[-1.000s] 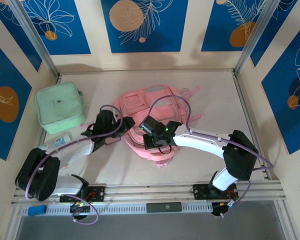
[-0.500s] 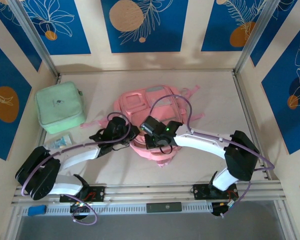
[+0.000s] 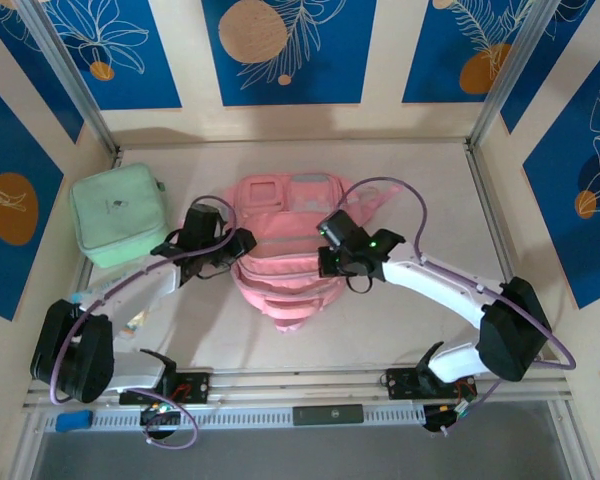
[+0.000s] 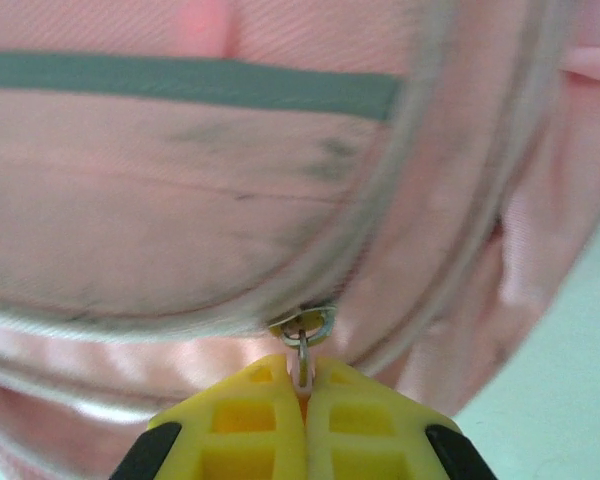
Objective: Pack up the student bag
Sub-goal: Zip the student bag at the center of the table.
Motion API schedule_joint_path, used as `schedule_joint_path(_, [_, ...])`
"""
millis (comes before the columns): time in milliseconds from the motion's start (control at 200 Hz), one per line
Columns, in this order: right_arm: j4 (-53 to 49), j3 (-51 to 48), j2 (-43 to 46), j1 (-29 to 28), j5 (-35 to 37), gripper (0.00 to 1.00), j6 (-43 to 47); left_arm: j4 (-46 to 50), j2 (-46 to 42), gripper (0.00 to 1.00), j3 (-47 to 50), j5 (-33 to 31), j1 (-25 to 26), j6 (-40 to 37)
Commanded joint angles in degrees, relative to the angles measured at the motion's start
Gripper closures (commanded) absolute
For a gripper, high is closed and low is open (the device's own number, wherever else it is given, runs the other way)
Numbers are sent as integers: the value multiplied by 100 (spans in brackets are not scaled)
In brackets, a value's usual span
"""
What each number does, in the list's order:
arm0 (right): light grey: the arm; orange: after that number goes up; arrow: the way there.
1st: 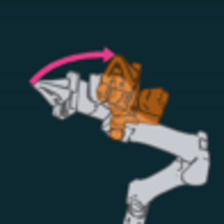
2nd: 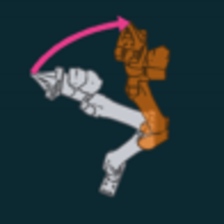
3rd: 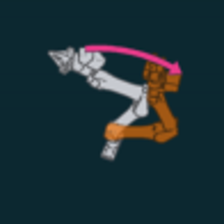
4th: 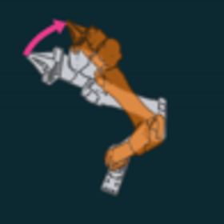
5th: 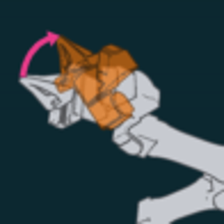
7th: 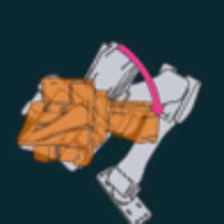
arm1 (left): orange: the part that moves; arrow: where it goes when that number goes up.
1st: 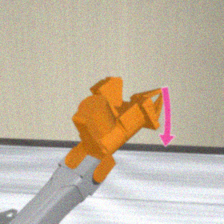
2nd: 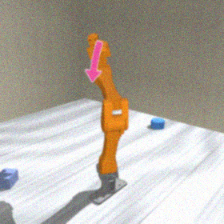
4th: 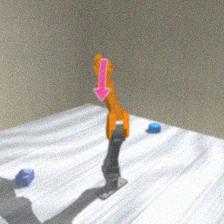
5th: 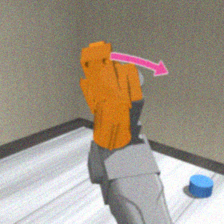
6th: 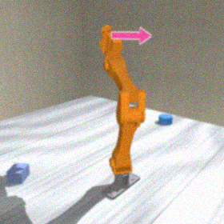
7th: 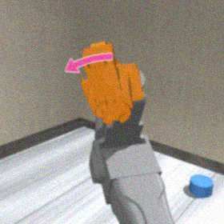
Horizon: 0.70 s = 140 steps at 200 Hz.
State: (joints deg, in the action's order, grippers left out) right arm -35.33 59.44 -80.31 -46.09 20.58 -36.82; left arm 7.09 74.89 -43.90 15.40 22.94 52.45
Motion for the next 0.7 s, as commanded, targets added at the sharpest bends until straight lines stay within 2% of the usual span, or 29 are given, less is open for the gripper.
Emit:
schedule_joint_path(0, [-205,330,-235,-524,16,100,19,-365,-233,54,3,-25,8,90])
schedule_joint_path(110, [-148,478,-450,-749,-20,100,-169,-558,-754,46,591,-593,317,978])
schedule_joint_path(215, [-155,504,-572,-790,12,100,-195,-1319,-1129,40,1207,-1177,802,1944])
schedule_joint_path(350, [-309,612,-582,-821,149,100,-218,-1871,-888,38,1361,-1584,1345,2748])
schedule_joint_path(430, [-222,557,-592,-867,198,100,-246,-1989,-639,39,1189,-1808,1431,2822])
schedule_joint_path(530, [-459,595,-653,-773,347,100,-383,-1417,-546,51,945,-2172,1446,2684])
schedule_joint_path(625, [-666,548,-564,-561,508,100,-449,-1226,-630,72,1049,-2488,1405,2545])
schedule_joint_path(695, [-661,422,-450,-276,369,100,-368,-734,-791,86,1050,-2792,1342,2433])
